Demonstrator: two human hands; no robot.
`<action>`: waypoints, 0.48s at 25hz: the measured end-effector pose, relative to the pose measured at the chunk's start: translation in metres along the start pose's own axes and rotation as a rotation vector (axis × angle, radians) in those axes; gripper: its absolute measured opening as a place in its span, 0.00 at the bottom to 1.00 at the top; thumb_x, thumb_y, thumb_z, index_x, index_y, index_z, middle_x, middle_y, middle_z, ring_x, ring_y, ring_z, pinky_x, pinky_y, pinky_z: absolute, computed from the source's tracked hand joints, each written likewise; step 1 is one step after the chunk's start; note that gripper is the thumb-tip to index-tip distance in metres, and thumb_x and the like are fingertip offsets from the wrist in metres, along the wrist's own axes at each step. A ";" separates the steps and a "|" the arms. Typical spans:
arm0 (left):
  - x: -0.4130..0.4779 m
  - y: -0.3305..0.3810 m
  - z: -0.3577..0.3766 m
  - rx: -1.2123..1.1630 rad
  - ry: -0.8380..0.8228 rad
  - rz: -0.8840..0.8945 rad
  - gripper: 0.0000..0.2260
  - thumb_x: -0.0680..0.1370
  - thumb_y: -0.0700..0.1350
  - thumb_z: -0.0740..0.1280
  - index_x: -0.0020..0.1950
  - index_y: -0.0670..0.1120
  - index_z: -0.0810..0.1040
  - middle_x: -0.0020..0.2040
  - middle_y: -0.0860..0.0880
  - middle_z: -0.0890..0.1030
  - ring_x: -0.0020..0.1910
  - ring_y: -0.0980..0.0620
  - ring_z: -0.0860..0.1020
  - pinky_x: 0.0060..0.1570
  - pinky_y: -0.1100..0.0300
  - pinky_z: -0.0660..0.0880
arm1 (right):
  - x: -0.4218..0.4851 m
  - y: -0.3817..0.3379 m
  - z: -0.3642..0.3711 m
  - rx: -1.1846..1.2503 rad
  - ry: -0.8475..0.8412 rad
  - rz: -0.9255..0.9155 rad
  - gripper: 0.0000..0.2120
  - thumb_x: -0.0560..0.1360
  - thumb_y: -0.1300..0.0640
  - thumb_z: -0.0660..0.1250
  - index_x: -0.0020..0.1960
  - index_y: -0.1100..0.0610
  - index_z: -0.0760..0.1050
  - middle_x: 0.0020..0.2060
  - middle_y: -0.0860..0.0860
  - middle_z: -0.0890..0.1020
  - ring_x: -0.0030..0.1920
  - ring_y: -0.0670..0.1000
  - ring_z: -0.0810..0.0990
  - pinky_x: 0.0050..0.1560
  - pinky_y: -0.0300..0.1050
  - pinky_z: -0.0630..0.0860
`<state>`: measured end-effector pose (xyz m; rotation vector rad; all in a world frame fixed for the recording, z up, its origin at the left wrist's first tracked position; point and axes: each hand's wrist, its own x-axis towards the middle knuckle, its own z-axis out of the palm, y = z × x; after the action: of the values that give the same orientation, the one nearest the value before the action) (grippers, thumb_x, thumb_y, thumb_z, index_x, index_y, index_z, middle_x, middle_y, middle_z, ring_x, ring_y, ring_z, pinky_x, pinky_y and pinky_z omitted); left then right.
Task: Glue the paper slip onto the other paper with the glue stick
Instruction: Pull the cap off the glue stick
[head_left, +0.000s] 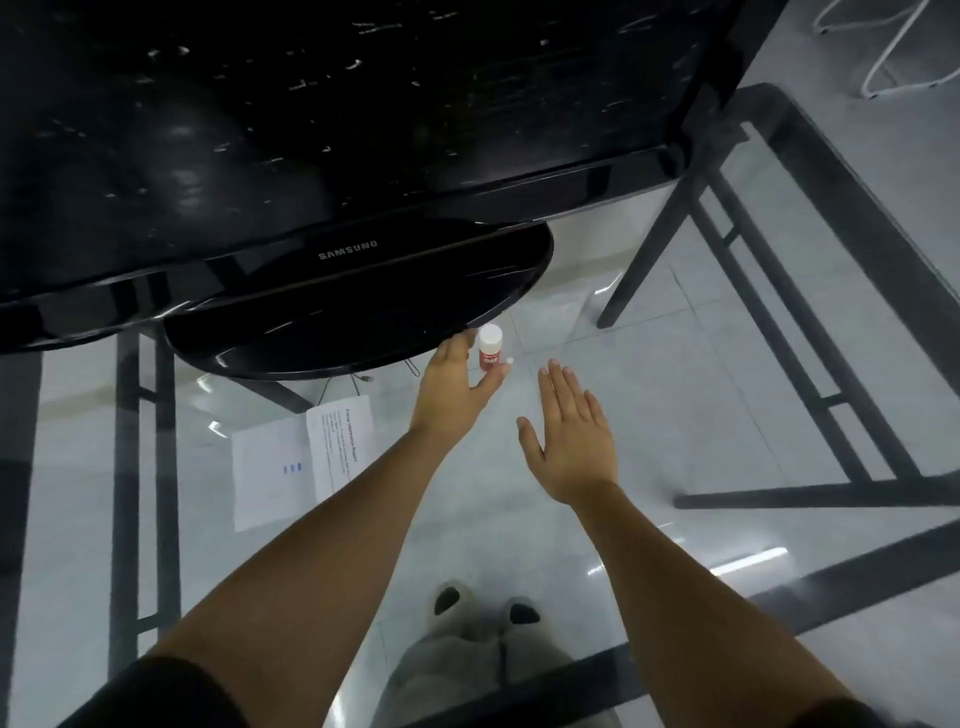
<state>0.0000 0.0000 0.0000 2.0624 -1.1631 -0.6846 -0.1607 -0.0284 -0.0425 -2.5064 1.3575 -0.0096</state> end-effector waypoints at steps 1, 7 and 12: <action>0.002 0.001 0.002 -0.020 0.034 0.010 0.20 0.74 0.51 0.68 0.61 0.41 0.71 0.58 0.43 0.77 0.58 0.47 0.74 0.52 0.60 0.70 | 0.000 -0.001 -0.002 -0.018 0.004 0.005 0.31 0.77 0.39 0.39 0.76 0.53 0.43 0.76 0.50 0.48 0.72 0.46 0.37 0.71 0.45 0.37; 0.003 0.003 0.003 -0.058 0.080 0.021 0.15 0.74 0.46 0.69 0.56 0.39 0.74 0.52 0.43 0.80 0.52 0.49 0.77 0.49 0.64 0.71 | 0.000 -0.002 -0.003 -0.029 -0.011 -0.011 0.31 0.77 0.38 0.39 0.76 0.52 0.42 0.76 0.49 0.46 0.72 0.46 0.36 0.70 0.44 0.36; -0.010 0.001 -0.010 -0.101 0.078 0.015 0.11 0.76 0.47 0.66 0.53 0.41 0.75 0.45 0.44 0.78 0.43 0.50 0.77 0.41 0.68 0.71 | 0.006 -0.004 -0.016 0.079 -0.013 -0.004 0.28 0.79 0.42 0.48 0.74 0.55 0.54 0.75 0.53 0.58 0.75 0.53 0.53 0.73 0.47 0.48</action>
<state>0.0018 0.0114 0.0079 1.9761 -1.0773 -0.6377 -0.1559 -0.0355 -0.0264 -2.4394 1.3213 -0.0465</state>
